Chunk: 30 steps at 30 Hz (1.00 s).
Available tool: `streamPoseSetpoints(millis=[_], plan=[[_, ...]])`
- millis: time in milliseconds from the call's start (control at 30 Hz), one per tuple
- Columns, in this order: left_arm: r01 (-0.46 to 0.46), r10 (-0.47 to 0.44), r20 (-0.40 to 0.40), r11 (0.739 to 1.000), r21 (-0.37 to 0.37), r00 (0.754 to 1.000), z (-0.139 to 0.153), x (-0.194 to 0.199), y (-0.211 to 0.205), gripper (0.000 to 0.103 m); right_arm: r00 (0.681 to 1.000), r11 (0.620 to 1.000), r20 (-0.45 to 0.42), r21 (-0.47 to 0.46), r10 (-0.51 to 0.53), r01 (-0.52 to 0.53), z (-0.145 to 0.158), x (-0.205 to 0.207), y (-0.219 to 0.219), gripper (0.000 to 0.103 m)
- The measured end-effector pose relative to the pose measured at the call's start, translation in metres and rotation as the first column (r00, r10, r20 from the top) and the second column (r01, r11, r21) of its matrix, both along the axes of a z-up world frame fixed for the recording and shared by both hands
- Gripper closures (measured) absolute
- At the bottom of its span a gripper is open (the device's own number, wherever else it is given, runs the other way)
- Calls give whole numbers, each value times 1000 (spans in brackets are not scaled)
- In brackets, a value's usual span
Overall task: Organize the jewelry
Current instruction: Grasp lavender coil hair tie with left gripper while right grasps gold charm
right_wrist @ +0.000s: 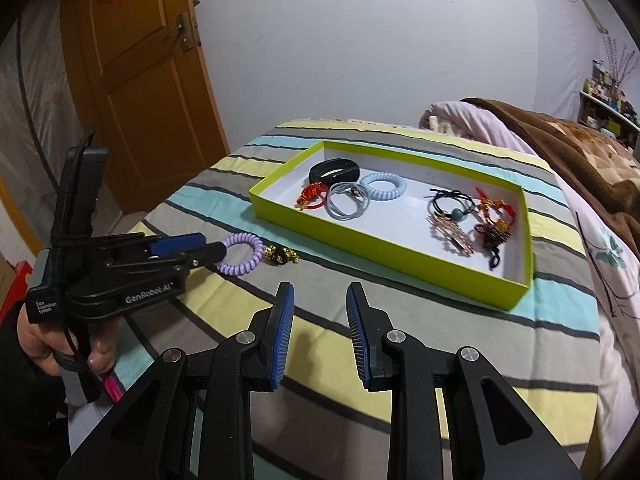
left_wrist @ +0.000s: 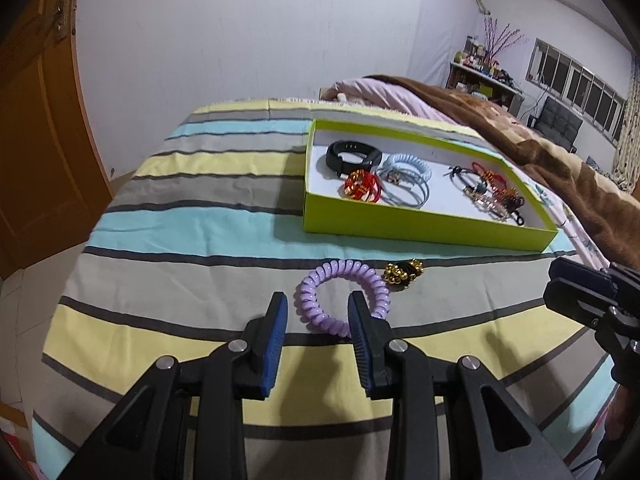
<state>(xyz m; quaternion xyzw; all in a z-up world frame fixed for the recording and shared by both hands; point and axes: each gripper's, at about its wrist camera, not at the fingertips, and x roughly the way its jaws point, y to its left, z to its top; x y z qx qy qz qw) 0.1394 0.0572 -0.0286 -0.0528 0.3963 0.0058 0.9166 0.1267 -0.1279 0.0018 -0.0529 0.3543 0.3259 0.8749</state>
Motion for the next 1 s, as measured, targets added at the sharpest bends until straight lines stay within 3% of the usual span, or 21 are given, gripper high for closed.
streamPoseSetpoints(millis=[200, 267, 333, 667, 700, 767, 1000], plan=[[-21, 22, -29, 1000, 11, 999, -7, 8, 1, 73, 999, 999, -6, -23, 43, -43, -5, 14, 15, 75], [-27, 27, -32, 999, 17, 999, -7, 8, 2, 88, 998, 997, -6, -33, 63, -63, -7, 19, 22, 75], [-31, 31, -34, 999, 15, 999, -7, 9, 6, 92, 997, 996, -13, -44, 80, -81, -10, 24, 30, 75], [-36, 36, -22, 999, 4, 999, -6, 4, 20, 93, 984, 976, -36, -126, 174, -177, -27, 38, 68, 74], [-38, 38, -21, 999, 2, 999, -6, 4, 21, 93, 983, 973, -34, -135, 183, -186, -28, 39, 72, 72], [-43, 43, -18, 999, -3, 999, -6, 2, 25, 93, 981, 970, -31, -145, 193, -195, -30, 41, 76, 55], [-50, 49, -11, 999, -19, 999, -5, -1, 36, 93, 976, 958, -43, -187, 212, -216, -37, 50, 91, 55]])
